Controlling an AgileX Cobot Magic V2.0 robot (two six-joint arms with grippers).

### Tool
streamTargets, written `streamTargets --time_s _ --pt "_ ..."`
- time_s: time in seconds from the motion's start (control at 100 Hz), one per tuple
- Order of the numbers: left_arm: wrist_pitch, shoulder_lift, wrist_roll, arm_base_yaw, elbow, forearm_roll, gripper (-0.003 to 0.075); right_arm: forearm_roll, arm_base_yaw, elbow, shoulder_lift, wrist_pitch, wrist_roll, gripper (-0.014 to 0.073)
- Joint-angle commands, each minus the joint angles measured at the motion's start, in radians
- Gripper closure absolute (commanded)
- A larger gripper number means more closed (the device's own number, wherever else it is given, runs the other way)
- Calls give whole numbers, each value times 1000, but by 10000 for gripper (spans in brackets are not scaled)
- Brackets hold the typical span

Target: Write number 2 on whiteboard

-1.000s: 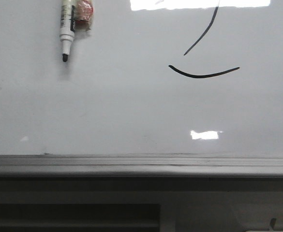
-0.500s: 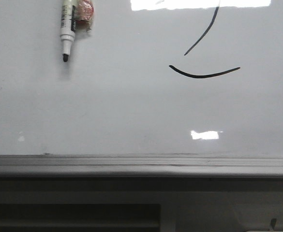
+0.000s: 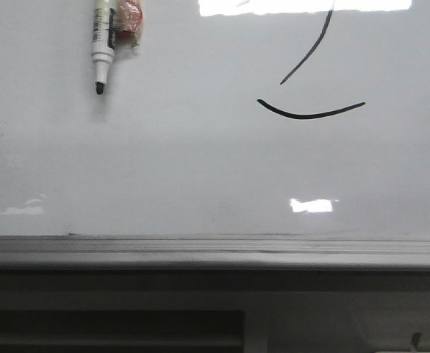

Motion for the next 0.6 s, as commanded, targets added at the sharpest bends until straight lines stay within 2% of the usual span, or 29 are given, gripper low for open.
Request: streamTargets --time_s 0.0,0.15,0.59 --pt "-63 -21 -38 52 3 20 740 24 -8 -26 -5 -55 -11 648" --pt "-87 -50 -63 125 53 20 740 24 -8 -26 -5 -55 -11 648" --pt "-44 -50 -90 121 61 44 740 24 -8 -26 -5 -58 -11 648"
